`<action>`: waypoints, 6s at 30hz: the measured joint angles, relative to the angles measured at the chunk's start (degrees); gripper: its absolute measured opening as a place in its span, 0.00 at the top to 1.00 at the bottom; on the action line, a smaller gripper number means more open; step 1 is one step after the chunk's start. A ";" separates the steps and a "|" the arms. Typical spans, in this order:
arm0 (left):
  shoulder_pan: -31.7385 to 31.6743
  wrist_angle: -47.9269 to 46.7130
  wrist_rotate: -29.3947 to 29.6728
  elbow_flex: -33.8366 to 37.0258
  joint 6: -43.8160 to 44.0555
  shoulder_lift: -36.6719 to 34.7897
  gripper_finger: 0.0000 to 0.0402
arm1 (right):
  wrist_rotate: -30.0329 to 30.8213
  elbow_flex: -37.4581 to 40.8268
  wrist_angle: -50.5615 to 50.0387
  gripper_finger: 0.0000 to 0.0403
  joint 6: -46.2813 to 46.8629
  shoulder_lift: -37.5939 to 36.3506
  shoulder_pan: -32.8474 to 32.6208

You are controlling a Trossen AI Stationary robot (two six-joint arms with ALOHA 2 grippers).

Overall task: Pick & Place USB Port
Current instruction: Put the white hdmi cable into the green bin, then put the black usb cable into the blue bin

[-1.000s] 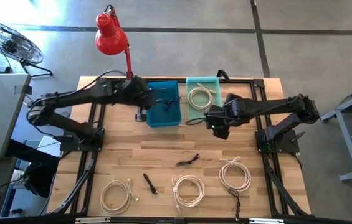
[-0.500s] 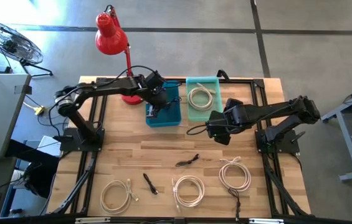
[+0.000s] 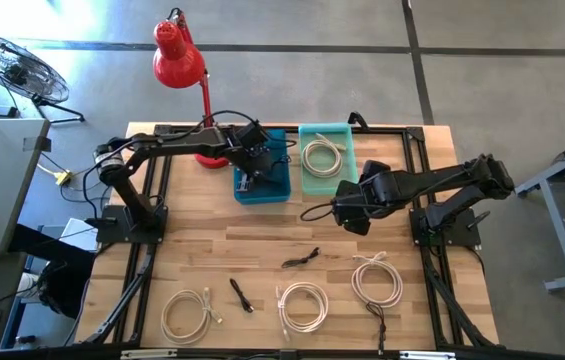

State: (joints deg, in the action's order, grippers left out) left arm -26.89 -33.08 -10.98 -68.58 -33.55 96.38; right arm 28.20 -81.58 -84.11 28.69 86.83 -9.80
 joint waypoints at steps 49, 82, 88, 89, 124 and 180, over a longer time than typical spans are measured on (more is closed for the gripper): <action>50.24 -7.78 52.97 -0.02 11.56 -27.85 0.38 | -46.74 54.87 55.85 0.52 40.39 -14.51 -17.86; 50.20 -26.49 56.40 -0.02 25.94 -40.41 0.38 | -16.34 42.41 41.79 0.95 34.90 -14.18 -14.57; 50.18 -32.18 55.26 -0.02 30.97 -41.58 0.38 | -9.42 27.52 31.87 0.95 20.88 -14.29 -10.52; 50.18 -32.44 55.25 -0.02 31.23 -41.57 0.38 | -8.24 25.04 29.86 0.95 18.92 -14.33 -9.23; 50.16 -32.63 55.58 -0.02 30.85 -40.61 0.38 | -19.85 1.18 32.42 0.96 -31.98 10.82 44.37; 50.16 -37.55 52.10 -0.02 33.86 -33.15 0.38 | -36.25 4.44 5.09 0.48 1.53 -21.07 10.98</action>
State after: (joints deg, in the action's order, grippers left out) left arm 23.27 -70.63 41.12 -68.60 0.32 63.23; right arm -8.05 -77.14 -79.02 30.22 65.75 1.18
